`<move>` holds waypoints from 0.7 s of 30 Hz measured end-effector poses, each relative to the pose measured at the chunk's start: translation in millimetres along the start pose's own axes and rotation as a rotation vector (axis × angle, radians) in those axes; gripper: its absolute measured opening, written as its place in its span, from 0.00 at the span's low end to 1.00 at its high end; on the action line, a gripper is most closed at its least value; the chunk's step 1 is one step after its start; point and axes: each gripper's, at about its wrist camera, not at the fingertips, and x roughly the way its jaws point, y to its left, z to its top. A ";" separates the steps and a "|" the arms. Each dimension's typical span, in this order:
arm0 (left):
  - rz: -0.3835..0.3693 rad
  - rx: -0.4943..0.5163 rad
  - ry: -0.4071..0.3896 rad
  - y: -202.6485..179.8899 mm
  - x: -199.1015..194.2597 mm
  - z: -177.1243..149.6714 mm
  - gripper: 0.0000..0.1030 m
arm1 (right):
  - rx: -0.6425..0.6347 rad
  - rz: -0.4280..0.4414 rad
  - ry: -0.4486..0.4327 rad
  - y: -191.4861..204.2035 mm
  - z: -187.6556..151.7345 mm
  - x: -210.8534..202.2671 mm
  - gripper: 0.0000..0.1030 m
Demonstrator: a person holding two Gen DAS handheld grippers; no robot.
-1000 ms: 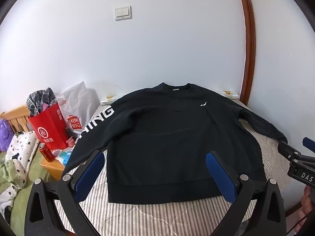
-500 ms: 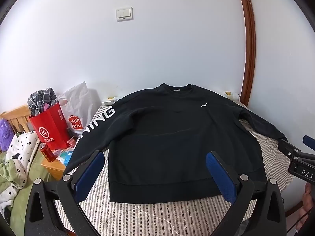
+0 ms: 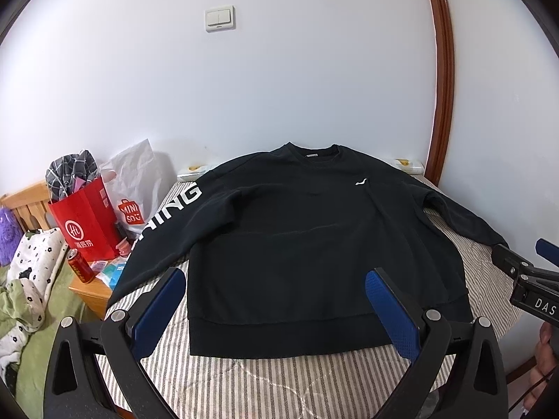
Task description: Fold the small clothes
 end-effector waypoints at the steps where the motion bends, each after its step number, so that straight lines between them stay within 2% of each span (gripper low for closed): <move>1: 0.002 0.001 -0.001 -0.3 -0.6 -1.0 1.00 | -0.001 -0.001 0.001 0.1 0.2 0.6 1.00; 21: -0.006 -0.018 -0.006 1.8 -3.3 -2.3 1.00 | -0.003 0.002 0.000 5.7 -1.3 -1.0 1.00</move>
